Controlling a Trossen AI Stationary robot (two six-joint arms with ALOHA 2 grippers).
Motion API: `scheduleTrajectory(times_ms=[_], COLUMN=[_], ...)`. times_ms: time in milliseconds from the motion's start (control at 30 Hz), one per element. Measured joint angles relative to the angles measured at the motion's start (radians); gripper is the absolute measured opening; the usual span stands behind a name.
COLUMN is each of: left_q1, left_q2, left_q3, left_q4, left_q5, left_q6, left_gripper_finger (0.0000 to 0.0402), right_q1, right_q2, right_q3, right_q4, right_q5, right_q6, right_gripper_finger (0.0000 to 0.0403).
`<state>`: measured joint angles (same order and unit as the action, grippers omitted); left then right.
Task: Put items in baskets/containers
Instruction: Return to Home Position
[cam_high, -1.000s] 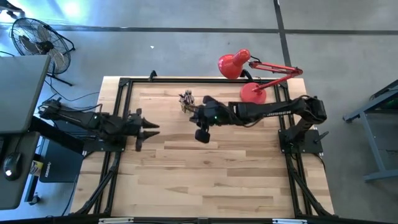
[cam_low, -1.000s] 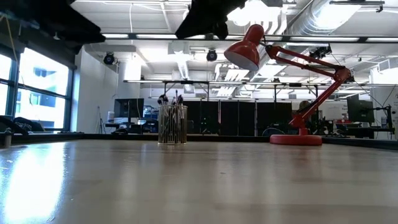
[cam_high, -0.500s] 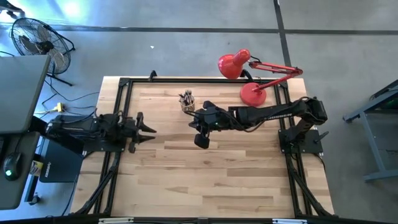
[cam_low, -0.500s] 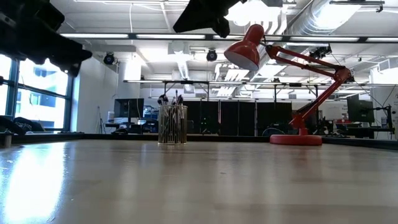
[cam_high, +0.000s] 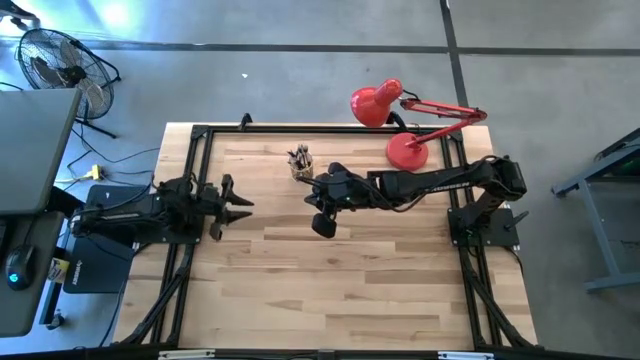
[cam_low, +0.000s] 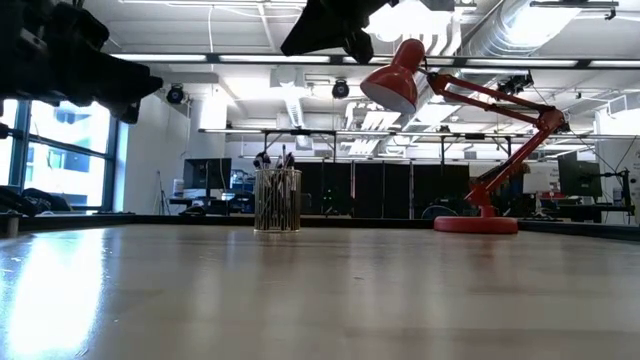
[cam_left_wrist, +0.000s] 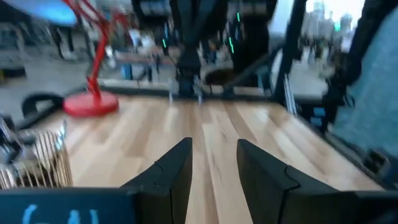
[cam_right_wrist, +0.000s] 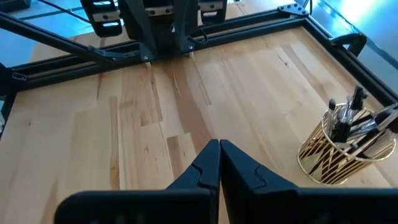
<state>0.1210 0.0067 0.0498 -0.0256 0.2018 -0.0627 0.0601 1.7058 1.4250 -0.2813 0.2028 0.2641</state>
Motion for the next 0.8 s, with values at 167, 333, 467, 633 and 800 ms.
scheduleTrajectory(times_ms=[167, 333, 467, 633, 800], left_q1=[0.01, 0.01, 0.01, 0.01, 0.01], left_q2=[0.011, 0.003, 0.005, 0.005, 0.005], left_q3=[-0.034, -0.035, -0.035, -0.036, -0.037], left_q4=[0.063, 0.057, 0.048, 0.05, 0.05], left_q5=[-0.055, -0.111, -0.128, -0.129, -0.129], left_q6=[-0.029, 0.022, 0.052, 0.055, 0.055], left_gripper_finger=[0.0124, 0.0124, 0.0124, 0.0124, 0.0124], right_q1=[0.0, -0.001, -0.003, 0.003, 0.035], right_q2=[0.0, 0.0, 0.0, 0.0, -0.022], right_q3=[0.0, 0.0, 0.0, 0.0, -0.013], right_q4=[-0.021, -0.062, -0.121, -0.235, -0.296], right_q5=[0.0, -0.01, -0.014, -0.018, -0.022], right_q6=[0.026, 0.018, -0.027, -0.089, -0.171], right_gripper_finger=[0.0004, 0.0002, 0.0001, 0.0001, 0.0001])
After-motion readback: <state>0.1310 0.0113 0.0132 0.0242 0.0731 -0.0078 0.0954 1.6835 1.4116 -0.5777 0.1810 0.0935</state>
